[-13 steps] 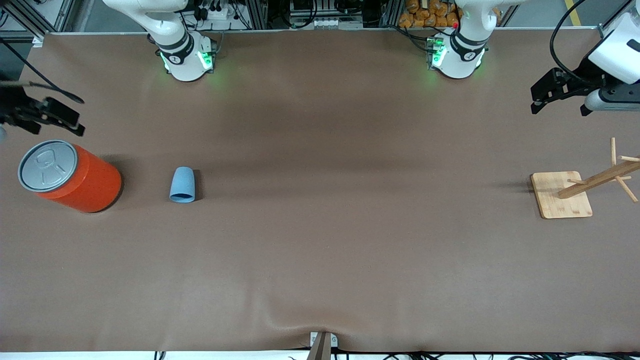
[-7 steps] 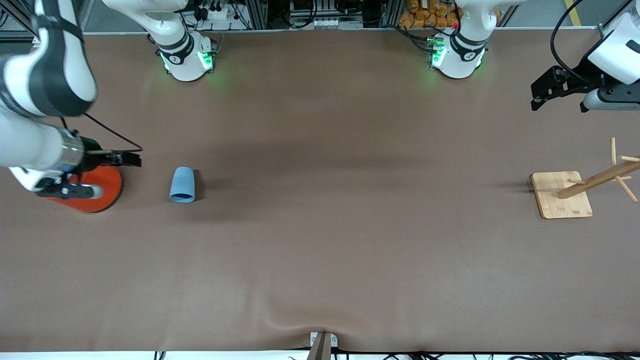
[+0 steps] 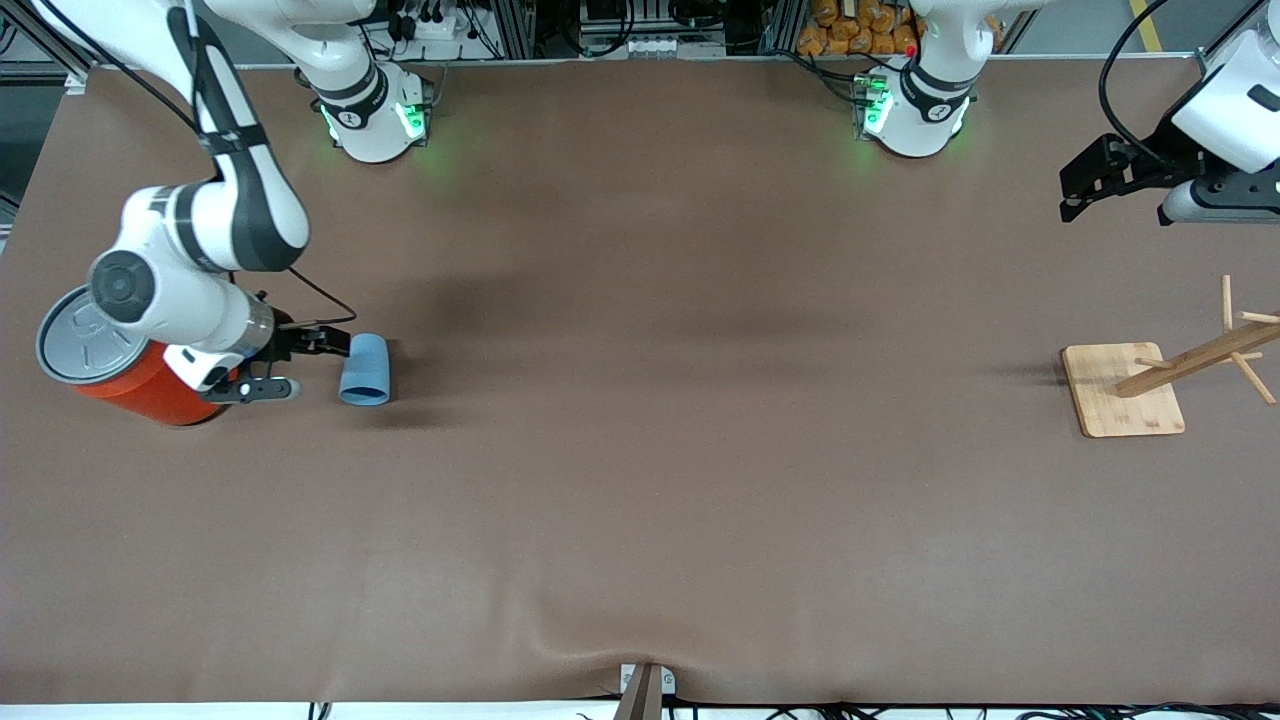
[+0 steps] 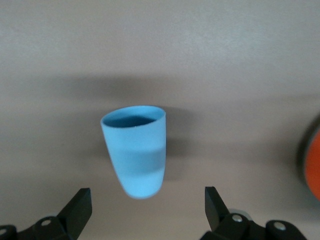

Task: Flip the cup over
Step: 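Close the right gripper on the light-blue cup's base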

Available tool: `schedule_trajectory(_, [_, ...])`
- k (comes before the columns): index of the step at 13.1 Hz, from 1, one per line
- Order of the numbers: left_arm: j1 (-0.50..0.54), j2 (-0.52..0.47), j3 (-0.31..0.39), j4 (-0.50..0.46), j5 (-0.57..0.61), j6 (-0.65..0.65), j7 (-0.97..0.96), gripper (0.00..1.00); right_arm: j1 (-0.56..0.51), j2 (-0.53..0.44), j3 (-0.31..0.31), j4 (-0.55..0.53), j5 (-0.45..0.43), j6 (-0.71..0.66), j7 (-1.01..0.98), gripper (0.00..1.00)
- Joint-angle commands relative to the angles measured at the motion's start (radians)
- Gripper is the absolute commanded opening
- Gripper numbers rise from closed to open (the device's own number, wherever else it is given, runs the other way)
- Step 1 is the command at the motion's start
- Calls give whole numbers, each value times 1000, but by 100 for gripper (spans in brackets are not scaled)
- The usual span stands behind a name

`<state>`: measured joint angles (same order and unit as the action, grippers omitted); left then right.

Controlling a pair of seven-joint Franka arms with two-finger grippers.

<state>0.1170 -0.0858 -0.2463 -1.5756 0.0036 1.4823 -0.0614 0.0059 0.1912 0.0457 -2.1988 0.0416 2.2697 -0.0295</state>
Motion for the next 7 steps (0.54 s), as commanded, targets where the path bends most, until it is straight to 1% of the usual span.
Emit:
schedule_trajectory(1, [9,15,-11,2,-17,3,6,100,35,-4,-3,-101,17,137,-20,100])
schedule_trajectory(7, [4,20,-17,-12,-11,19,-2,100,68,108,-4,-102,11,283,-49,100])
